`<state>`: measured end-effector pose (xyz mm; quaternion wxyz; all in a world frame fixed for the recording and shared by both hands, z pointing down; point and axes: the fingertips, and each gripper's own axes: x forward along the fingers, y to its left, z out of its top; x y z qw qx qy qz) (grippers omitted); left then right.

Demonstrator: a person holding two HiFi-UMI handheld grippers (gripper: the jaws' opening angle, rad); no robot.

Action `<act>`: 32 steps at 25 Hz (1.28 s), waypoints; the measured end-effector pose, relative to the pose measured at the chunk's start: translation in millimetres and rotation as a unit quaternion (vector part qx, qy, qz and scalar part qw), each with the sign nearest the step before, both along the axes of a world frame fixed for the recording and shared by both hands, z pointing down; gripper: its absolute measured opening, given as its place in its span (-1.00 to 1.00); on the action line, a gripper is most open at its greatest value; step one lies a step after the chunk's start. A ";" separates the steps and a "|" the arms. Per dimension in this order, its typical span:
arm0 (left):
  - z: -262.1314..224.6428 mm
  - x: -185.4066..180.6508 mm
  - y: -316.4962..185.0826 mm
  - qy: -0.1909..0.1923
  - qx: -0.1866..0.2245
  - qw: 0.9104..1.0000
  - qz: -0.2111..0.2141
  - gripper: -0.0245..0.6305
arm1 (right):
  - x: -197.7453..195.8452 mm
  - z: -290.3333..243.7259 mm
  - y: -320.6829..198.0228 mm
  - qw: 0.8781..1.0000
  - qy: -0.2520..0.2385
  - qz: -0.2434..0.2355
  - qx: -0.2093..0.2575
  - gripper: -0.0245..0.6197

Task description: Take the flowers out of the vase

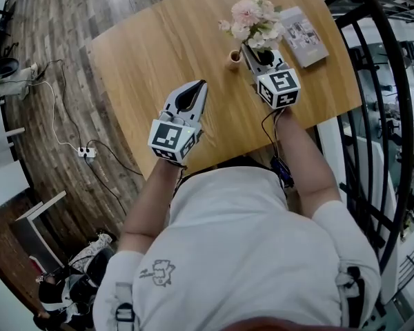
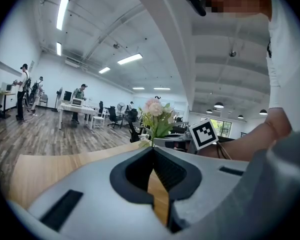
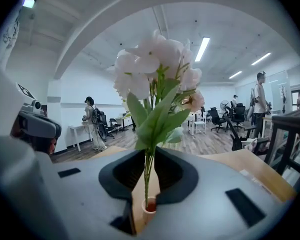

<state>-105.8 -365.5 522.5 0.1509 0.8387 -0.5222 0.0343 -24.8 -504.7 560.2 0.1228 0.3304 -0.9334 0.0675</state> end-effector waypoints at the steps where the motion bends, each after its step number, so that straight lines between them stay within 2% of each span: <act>1: -4.0 -0.9 6.1 -0.001 0.006 1.000 0.002 -0.91 | 1.1 -8.5 4.6 1.000 -0.003 0.002 0.007 -0.73; 12: -48.9 -16.9 51.2 -0.001 0.052 0.998 0.029 -0.91 | 2.1 -74.1 55.1 0.998 -0.015 0.034 0.051 -0.74; 25: -64.0 -27.3 129.3 -0.001 0.079 0.994 0.070 -0.91 | 3.3 -78.7 170.0 0.997 -0.018 0.060 0.048 -0.74; 32: -70.4 -22.7 165.1 0.003 0.093 0.991 0.095 -0.91 | -1.5 -90.2 236.9 0.998 -0.021 0.051 0.042 -0.74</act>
